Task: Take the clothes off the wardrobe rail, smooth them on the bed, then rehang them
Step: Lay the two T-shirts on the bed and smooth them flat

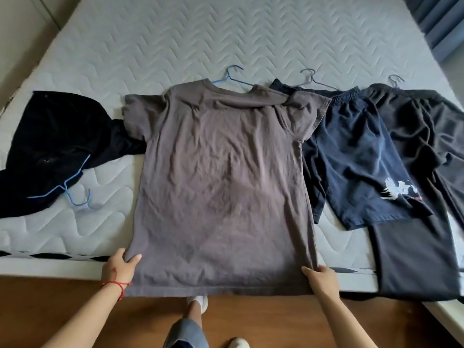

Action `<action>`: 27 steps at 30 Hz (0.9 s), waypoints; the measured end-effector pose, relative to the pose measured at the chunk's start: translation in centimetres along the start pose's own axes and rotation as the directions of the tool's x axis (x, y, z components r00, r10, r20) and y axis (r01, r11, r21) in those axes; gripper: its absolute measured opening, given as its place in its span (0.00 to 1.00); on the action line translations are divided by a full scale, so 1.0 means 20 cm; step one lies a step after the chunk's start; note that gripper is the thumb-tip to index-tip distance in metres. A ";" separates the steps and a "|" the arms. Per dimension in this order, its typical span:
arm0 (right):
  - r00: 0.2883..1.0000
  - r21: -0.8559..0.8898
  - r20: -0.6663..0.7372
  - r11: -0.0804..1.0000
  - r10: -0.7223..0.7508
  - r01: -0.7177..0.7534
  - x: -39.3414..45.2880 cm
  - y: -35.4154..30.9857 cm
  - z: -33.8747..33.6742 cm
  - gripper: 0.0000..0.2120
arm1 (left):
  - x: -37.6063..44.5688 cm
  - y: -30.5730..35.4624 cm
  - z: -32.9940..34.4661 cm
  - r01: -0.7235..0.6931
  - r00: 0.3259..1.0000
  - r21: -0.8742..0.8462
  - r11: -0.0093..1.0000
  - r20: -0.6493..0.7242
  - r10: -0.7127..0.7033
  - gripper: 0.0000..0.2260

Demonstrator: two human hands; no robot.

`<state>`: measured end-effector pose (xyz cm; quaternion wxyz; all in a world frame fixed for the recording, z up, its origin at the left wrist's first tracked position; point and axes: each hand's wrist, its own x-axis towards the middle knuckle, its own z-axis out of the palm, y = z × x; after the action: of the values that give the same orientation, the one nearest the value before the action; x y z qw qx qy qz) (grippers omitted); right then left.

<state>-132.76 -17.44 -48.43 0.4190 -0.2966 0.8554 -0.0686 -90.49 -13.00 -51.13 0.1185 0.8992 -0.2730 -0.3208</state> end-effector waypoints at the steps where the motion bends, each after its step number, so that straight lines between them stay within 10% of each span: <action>1: 1.000 -0.010 -0.017 1.000 -0.019 0.019 0.00 -0.02 0.01 0.07 | 0.01 0.02 0.00 -0.003 1.000 0.026 1.000 -0.011 0.003 0.16; 4: 0.991 0.011 -0.096 0.996 -0.089 0.091 0.01 -0.10 0.00 0.18 | 0.03 0.11 0.01 -0.095 0.991 0.157 0.983 -0.079 0.109 0.22; 19: 0.908 0.130 -0.281 0.926 -0.310 0.356 0.55 -0.93 0.06 0.13 | 0.39 1.16 0.45 -0.757 0.647 0.284 0.588 0.201 0.736 0.27; 27: 0.858 0.188 -0.415 0.895 -0.302 0.405 0.95 -1.27 -0.05 0.15 | 0.43 1.29 0.78 -0.667 0.743 0.404 0.626 0.298 0.599 0.34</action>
<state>-131.10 -49.09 -51.29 0.2640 -0.3715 0.8322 -0.3159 -105.65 -39.65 -57.60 -0.0245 0.7205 -0.6505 -0.2391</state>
